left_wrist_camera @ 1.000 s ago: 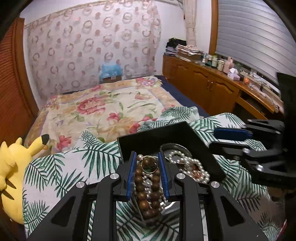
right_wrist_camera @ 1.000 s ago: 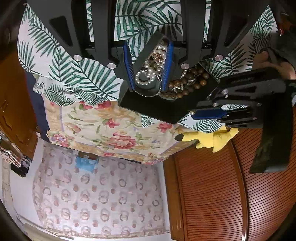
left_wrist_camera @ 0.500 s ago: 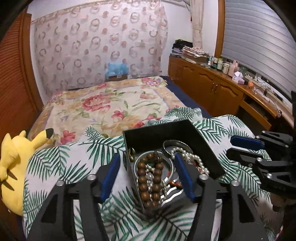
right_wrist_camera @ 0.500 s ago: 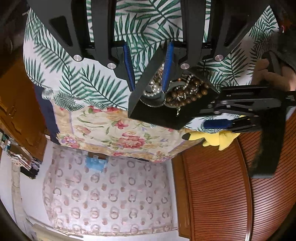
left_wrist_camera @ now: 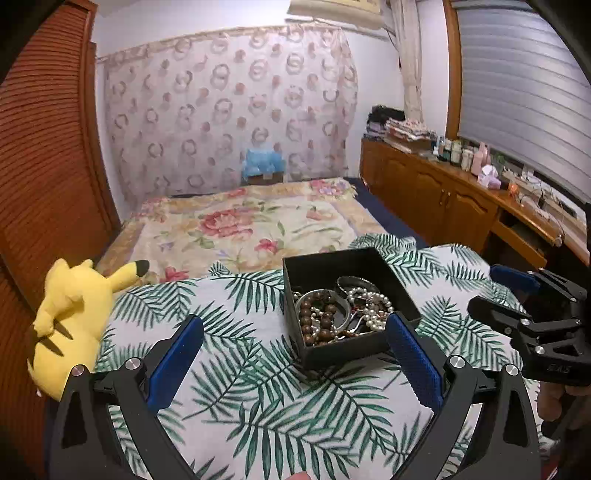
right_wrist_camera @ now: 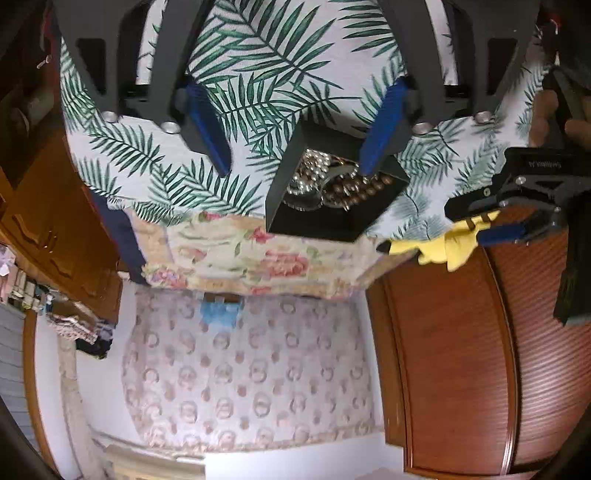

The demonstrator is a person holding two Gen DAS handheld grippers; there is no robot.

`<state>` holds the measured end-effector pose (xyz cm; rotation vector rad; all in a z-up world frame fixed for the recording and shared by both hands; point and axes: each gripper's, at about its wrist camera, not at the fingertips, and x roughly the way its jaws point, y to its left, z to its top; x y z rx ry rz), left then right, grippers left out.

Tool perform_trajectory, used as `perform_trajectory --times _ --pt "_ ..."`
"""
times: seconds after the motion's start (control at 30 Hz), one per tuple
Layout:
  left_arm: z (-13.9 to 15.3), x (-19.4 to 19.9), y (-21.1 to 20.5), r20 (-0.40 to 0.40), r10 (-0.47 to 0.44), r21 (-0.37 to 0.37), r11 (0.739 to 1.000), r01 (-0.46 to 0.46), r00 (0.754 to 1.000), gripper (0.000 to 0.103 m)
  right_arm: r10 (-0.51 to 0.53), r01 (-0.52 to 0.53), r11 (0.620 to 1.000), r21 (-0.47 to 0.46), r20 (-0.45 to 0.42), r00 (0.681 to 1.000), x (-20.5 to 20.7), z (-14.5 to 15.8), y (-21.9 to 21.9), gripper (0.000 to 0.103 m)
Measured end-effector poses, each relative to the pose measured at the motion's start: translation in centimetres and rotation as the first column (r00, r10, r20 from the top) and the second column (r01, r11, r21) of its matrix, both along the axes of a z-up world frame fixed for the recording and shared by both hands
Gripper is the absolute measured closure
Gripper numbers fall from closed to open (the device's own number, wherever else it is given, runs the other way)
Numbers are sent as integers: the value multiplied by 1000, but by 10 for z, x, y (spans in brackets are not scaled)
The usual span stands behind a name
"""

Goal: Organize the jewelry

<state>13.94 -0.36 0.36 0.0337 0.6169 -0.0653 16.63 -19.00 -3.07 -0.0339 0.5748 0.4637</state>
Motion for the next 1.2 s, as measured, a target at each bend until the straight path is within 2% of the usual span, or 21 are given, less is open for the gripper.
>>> perform_trajectory --times 0.17,0.33,0.5,0.77,1.2 --pt "11 -31 -2 39 23 2 1000 -23 999 8 -61 59 998 32 62 996 -28 15 -11 2" --pt "9 -56 -5 56 31 -14 999 -31 998 8 -109 106 994 35 85 990 -48 17 -16 2" --pt "2 -69 -13 53 31 12 999 -32 998 8 -125 122 992 42 94 988 -60 15 -18 2" --pt "-3 -78 -11 57 45 -5 999 -45 997 8 -127 124 992 31 105 986 -65 12 -18 2" --pt "5 -75 -9 50 49 -19 999 -49 998 8 -137 135 991 22 102 985 -66 8 -18 2"
